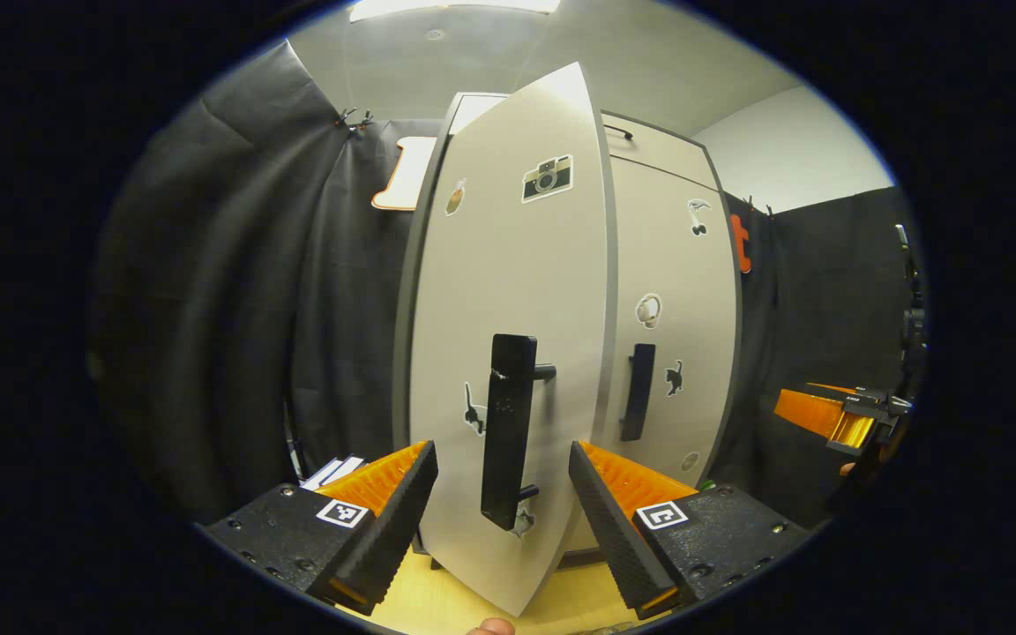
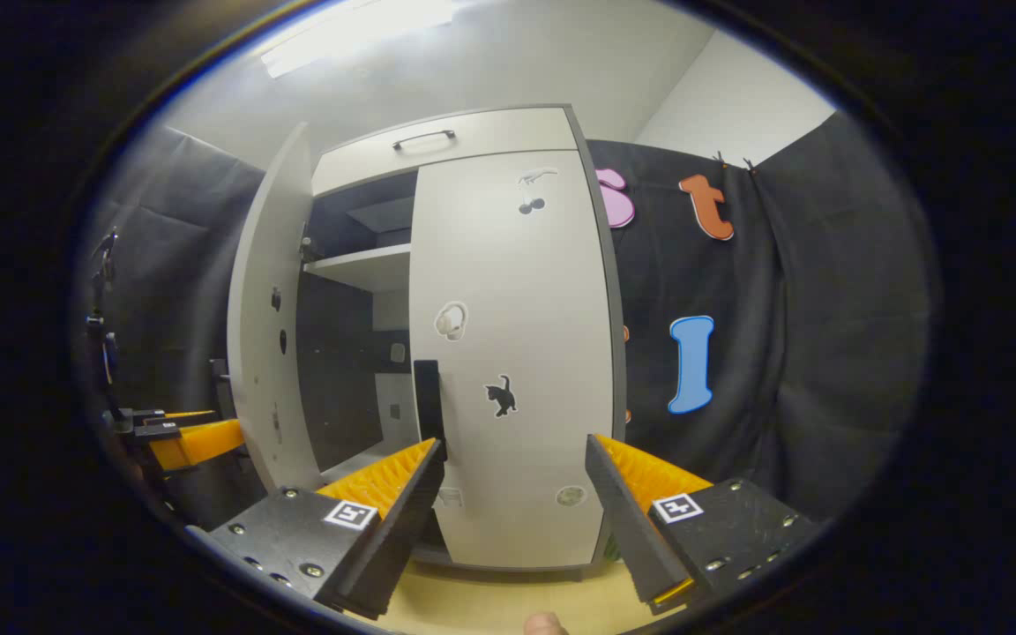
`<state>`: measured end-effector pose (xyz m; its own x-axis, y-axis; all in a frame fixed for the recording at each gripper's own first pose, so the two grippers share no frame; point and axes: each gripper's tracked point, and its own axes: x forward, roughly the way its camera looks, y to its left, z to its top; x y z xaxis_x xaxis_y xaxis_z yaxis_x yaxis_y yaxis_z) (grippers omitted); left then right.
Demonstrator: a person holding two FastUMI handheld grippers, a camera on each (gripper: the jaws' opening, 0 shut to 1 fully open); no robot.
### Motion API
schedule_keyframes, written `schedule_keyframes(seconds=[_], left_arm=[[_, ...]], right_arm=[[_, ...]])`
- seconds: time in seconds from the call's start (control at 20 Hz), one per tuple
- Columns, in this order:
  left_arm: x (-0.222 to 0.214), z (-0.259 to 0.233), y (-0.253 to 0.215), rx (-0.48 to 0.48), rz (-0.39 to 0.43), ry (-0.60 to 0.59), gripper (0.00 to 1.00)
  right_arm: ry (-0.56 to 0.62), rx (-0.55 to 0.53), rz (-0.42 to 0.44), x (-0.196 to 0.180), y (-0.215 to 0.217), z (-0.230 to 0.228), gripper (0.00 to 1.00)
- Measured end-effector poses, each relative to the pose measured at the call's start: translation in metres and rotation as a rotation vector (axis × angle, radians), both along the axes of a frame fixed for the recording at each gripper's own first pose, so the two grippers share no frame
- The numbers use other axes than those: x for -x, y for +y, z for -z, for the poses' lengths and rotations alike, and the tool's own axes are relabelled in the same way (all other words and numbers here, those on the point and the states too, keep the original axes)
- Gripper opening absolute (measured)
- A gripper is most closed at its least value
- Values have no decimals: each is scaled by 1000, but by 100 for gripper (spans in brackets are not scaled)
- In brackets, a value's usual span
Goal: Grasp the bottle in the cabinet with the left hand and place it on the coaster, then close the right door with the right hand and the left door with the left hand.
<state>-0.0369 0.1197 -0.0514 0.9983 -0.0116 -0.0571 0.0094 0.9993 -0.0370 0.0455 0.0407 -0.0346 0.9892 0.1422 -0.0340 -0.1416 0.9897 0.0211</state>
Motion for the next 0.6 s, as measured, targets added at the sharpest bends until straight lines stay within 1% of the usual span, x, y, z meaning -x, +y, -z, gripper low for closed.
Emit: schedule_keyframes(seconds=[0.05, 0.1, 0.15, 0.2, 0.25, 0.3, 0.35, 0.6], left_arm=[[-1, -1, -2, -2, 11, -1, 95], [-3, -2, -5, -6, 21, -2, 95], [-6, -3, -7, -9, 30, -3, 95], [-8, -2, -11, -11, 38, -3, 95], [-8, -2, -15, -11, 44, -3, 95], [-7, -2, -17, -10, 50, -4, 95], [-7, -2, -18, -9, 54, -4, 95], [-9, -2, -22, -11, 62, -2, 95]], right_arm=[[0, 2, 2, -1, -1, 0, 93], [-1, 4, 6, -2, -3, 0, 98], [-1, 5, 9, -1, -5, 1, 98], [-1, 6, 12, -1, -6, 1, 93], [-2, 6, 16, 0, -8, 1, 98], [-2, 6, 19, 1, -10, 1, 93], [-2, 6, 22, 0, -11, 1, 98], [-4, 2, 31, -1, -17, 0, 98]])
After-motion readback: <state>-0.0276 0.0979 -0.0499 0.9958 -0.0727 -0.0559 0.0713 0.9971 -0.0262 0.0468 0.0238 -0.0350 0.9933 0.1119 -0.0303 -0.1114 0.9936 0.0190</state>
